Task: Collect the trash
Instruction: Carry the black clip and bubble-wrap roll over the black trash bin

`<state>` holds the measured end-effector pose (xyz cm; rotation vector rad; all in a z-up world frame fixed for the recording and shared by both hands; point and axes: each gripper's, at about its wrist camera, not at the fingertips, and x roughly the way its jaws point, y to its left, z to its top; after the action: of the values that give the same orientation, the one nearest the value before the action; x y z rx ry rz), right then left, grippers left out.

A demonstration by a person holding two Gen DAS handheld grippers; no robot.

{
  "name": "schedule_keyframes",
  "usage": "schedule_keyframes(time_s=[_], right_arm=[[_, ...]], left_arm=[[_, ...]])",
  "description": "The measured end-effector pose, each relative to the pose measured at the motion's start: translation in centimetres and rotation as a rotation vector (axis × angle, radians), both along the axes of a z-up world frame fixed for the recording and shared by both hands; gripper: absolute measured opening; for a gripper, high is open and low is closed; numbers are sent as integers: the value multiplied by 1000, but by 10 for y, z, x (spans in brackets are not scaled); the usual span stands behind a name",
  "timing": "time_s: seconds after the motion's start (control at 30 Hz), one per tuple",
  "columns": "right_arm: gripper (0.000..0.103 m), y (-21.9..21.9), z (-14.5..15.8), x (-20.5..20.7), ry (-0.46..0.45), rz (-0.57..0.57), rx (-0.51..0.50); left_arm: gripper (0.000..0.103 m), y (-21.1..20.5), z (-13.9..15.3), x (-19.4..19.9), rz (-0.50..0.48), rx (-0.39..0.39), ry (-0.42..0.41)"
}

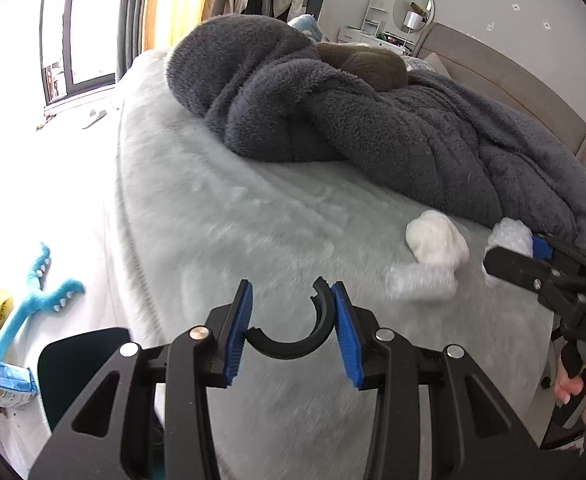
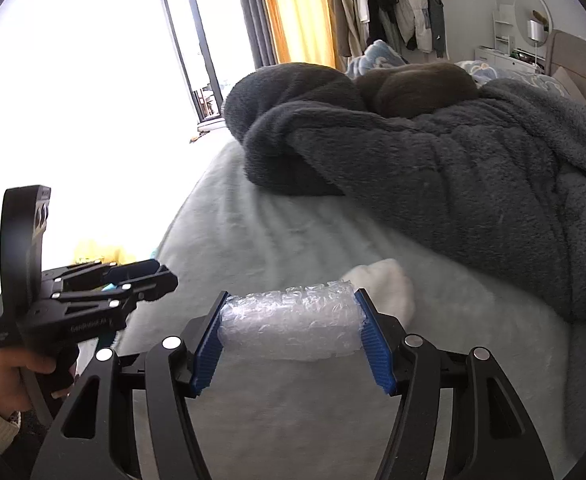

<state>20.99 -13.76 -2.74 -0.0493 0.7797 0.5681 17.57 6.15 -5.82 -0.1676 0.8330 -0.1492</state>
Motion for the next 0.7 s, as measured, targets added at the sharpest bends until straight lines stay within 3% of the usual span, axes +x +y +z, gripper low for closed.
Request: schedule_keyframes(time_s=[0.7], right_arm=[[62,104,5,-50,-24,114,32]], left_arm=[[43,94,-5,-81,121,25,6]])
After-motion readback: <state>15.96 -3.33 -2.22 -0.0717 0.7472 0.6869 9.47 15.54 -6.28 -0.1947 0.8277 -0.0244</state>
